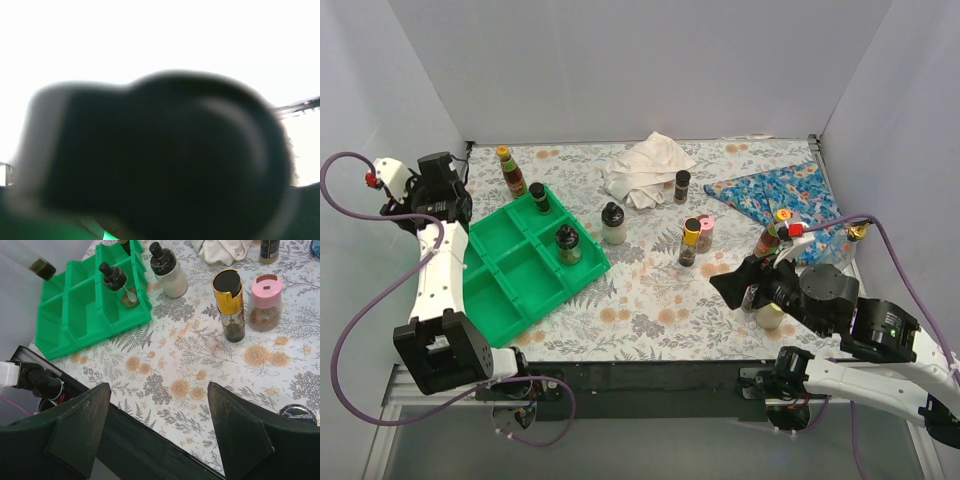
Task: Organize the condiment bottles
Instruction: Place the bottle in the storage box.
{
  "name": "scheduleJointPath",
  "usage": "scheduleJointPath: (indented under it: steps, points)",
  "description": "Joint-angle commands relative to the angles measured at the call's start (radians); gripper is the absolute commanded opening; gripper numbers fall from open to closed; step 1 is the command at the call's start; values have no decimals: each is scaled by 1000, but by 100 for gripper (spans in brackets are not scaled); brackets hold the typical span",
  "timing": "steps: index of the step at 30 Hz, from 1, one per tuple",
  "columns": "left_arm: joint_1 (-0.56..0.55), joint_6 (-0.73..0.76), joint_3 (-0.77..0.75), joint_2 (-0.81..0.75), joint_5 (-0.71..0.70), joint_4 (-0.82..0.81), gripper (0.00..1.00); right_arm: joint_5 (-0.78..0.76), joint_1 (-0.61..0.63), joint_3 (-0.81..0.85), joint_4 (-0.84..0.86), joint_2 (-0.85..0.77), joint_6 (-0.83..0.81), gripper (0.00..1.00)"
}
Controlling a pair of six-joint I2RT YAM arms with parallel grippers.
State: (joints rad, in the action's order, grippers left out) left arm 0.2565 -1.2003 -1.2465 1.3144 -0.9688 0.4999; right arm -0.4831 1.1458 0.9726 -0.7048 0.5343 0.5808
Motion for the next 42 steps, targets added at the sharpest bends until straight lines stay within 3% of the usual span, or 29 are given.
scheduleJointPath:
  steps: [1,13,16,20,23,25,27,37,38,41,42]
  points:
    - [6,-67,51,-53,-53,-113,0,5,5,55,19,15,1,87]
    - [7,-79,136,19,-93,-170,1,-2,3,71,30,41,-9,87]
    - [7,-96,145,39,-108,-175,4,1,3,71,30,43,-16,87]
    - [16,-108,168,52,-102,-201,18,-9,3,66,37,29,-18,87]
    - [20,-108,176,66,-93,-207,20,-8,3,86,47,36,-21,87]
    - [18,-101,176,72,-81,-207,39,-5,3,97,47,41,-25,87]
    - [20,-91,171,75,-79,-207,71,0,3,100,45,41,-29,87]
    - [18,-9,108,22,-53,-187,93,5,5,83,30,-5,17,86]
    - [18,17,96,-6,-23,-181,98,6,3,84,27,-7,17,86]
    - [18,65,38,-50,60,-176,98,5,3,86,28,-8,19,86]
    - [18,88,4,-73,146,-160,98,5,3,86,28,-8,19,86]
